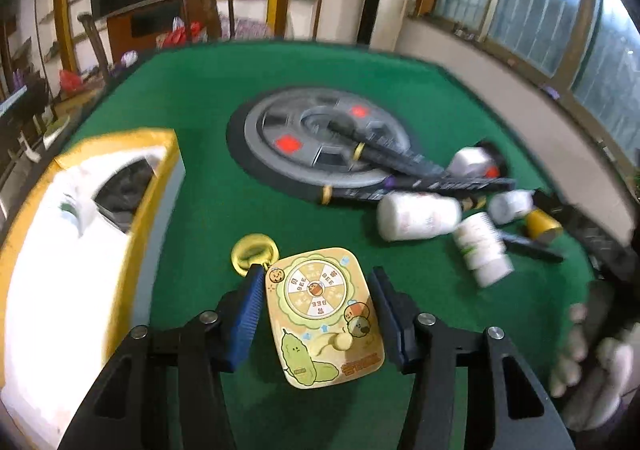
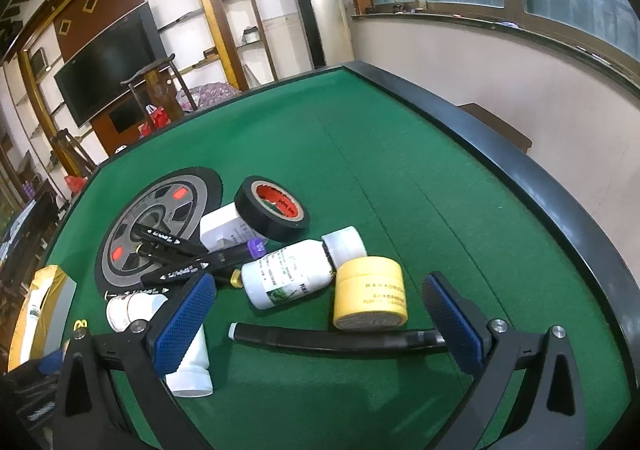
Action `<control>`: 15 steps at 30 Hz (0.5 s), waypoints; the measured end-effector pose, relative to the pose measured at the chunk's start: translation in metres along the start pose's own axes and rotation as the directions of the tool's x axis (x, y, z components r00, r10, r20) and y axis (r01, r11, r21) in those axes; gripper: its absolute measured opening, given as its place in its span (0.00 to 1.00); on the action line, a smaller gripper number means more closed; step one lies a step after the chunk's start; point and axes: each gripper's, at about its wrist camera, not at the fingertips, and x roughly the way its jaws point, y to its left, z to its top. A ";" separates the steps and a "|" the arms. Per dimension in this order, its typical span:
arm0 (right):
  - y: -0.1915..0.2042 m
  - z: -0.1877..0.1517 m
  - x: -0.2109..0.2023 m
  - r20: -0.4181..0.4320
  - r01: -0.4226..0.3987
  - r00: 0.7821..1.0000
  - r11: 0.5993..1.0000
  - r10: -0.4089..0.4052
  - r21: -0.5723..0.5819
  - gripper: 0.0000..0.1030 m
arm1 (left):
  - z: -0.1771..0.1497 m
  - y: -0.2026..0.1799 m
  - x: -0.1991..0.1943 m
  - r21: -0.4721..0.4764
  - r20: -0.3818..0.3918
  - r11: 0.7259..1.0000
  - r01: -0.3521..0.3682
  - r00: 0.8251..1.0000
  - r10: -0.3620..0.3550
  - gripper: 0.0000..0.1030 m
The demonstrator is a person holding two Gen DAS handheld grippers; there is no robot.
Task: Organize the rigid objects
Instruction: 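Carry the keychain toward the tray with the left while the right grasps a white bottle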
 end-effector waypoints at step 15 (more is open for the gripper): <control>0.032 -0.032 -0.029 -0.036 0.053 0.998 0.983 -0.060 -0.174 1.00 | -0.019 -0.001 -0.074 0.013 0.119 0.972 0.236 0.965 -0.235 0.54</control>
